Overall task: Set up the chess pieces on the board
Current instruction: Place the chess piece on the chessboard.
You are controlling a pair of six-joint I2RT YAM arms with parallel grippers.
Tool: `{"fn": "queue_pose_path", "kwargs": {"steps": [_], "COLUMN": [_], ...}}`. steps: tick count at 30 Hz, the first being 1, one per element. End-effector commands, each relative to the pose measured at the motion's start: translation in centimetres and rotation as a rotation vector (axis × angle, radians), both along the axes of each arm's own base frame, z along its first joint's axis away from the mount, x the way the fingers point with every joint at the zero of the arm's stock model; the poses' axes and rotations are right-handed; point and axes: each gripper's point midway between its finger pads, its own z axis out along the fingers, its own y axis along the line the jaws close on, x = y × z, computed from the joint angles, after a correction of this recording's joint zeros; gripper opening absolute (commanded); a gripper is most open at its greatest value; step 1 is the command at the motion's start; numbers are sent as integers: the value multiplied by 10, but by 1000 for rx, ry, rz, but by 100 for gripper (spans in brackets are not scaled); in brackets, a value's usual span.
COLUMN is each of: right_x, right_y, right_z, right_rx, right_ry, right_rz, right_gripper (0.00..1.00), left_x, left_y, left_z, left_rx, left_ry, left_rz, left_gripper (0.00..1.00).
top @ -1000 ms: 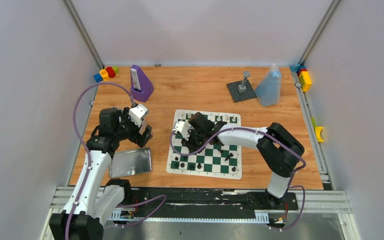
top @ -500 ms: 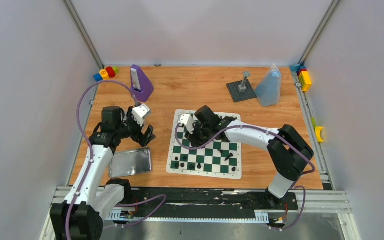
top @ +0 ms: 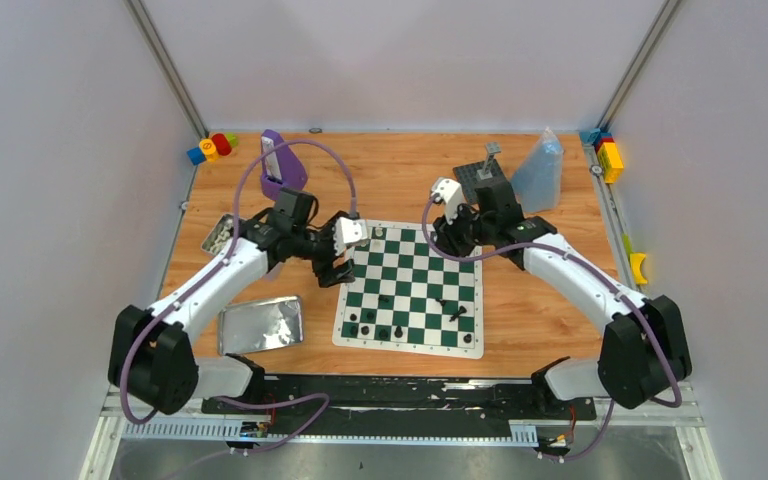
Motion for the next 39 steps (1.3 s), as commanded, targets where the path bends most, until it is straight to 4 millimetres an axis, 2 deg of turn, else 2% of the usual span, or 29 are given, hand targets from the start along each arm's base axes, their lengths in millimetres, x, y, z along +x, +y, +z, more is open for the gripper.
{"fn": "queue_pose_path", "kwargs": {"steps": [1,2,9,16,24,39], "right_x": [-6,-4,-4,-6,-9,-9], "right_y": [-16,-21,-41,-48,-45,-43], "right_z": [15,16,23,27,23,19], "right_rx": [64,71,121,150,159,160], "right_ry": [26,31,47,43,66,85], "right_rz": [-21,-34,-81,-91,-71,-60], "right_gripper": [31,31,30,30,29,29], "left_x": [-1,0,-9,-11,-13,-16], "left_y": [-28,-34,-73,-91,-97,-87], "left_z": [-13,-13,-56,-79,-96,-110], "left_rx": [88,96,202,251,299,353], "left_ry": [-49,-59,-60,-94,-89,-69], "left_rz": [-137,-152,-272,-324,-332,-330], "left_gripper": [81,81,73,62,53,48]}}
